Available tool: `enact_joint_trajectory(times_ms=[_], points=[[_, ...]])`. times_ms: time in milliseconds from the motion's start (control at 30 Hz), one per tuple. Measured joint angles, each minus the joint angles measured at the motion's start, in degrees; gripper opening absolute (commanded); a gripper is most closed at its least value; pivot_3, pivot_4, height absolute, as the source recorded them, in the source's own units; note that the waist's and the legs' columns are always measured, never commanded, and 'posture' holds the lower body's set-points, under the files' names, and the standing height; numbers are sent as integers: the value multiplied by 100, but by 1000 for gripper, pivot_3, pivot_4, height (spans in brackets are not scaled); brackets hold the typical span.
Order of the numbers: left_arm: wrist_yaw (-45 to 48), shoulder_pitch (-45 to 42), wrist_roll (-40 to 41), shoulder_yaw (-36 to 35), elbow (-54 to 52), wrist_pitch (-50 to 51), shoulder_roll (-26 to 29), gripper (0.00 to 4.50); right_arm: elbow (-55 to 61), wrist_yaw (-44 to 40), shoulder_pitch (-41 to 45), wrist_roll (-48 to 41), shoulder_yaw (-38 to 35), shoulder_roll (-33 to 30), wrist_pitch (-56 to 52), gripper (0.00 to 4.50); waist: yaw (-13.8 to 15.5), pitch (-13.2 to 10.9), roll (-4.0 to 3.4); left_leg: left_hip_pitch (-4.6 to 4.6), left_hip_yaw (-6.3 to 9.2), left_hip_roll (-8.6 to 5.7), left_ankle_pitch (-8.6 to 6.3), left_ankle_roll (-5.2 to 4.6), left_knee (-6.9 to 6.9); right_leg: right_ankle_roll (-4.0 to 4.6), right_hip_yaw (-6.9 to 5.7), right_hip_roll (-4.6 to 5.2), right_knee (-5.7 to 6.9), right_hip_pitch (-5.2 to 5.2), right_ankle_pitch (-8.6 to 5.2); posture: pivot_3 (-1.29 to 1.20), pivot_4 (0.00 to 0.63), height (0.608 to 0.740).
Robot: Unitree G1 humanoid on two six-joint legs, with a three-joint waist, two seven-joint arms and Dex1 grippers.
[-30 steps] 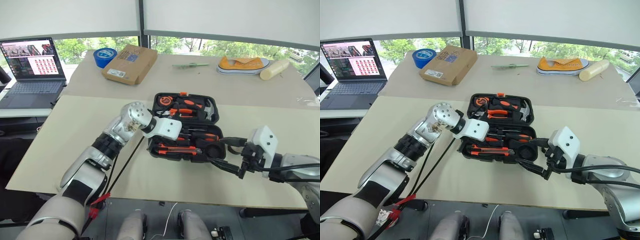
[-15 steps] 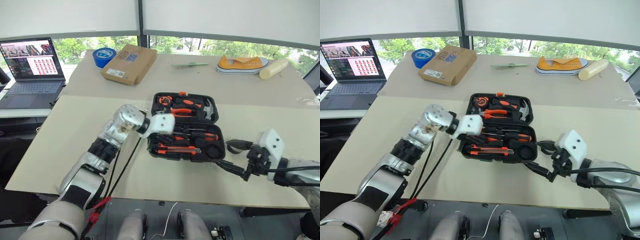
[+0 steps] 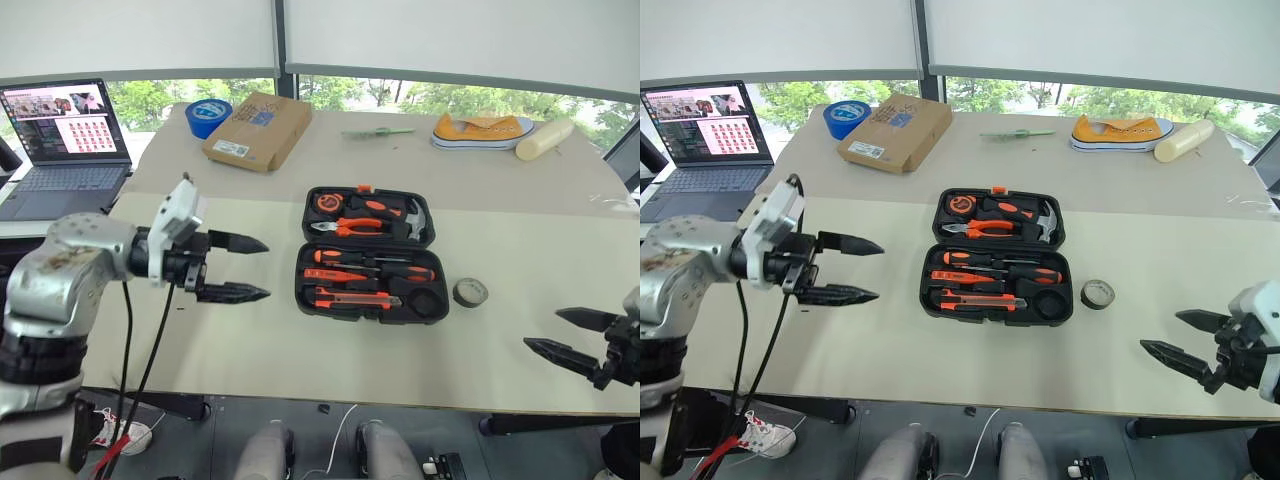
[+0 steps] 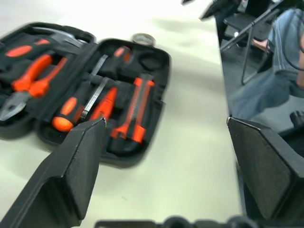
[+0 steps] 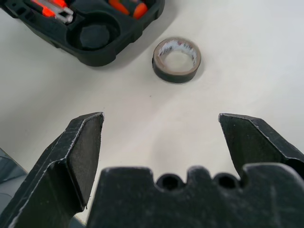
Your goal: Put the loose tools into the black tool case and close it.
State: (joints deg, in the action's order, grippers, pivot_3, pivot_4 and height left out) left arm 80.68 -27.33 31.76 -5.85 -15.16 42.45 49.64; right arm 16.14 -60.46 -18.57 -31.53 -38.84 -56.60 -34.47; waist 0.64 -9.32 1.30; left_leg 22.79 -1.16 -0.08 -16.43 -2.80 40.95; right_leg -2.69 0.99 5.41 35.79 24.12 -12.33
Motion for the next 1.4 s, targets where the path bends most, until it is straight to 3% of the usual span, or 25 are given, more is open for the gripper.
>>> enact_joint_trajectory(times_ms=[100,267,467,700,933,1233,1400], points=[[-288,224,-7,17,-167,-96,-43,4427,-250,-23,671,152,560,-148,117,4500,-15,-1,2,-4,-4,-1,2,3,1,1,3,-1,1,-1,0,0,150,735],[-753,132,0,137,-350,-146,-245,4427,-748,37,1902,788,2131,-122,478,4500,-16,-1,2,-2,-7,-4,4,7,-1,3,3,-4,5,7,-1,0,150,735],[-1018,110,31,252,-510,-131,-274,4427,-1382,131,2708,1353,3151,108,805,4500,-4,-1,1,4,-6,-4,5,9,-1,3,2,-1,8,10,0,0,150,735],[-1164,112,20,259,-533,-268,-260,4500,-2153,324,3208,1891,3713,445,1114,2366,-12,-1,0,3,-8,-4,6,9,-3,4,2,-3,8,12,0,0,150,735],[-1157,112,-6,313,-528,-396,-183,4500,-2399,305,3248,1913,3675,540,1456,85,-5,-1,0,2,-8,-4,6,10,-2,4,2,-2,9,10,0,0,150,735],[-1122,139,-21,490,-486,-530,-142,4500,-1161,43,3169,1186,3203,385,837,85,-50,-1,-1,0,-7,1,5,9,-8,6,4,-8,11,14,-1,0,150,735],[-1122,138,-84,591,-424,-661,-143,4500,-66,70,3269,821,3449,423,294,85,-46,-2,0,2,-4,0,5,9,-9,7,1,-5,13,13,-2,0,150,735]])
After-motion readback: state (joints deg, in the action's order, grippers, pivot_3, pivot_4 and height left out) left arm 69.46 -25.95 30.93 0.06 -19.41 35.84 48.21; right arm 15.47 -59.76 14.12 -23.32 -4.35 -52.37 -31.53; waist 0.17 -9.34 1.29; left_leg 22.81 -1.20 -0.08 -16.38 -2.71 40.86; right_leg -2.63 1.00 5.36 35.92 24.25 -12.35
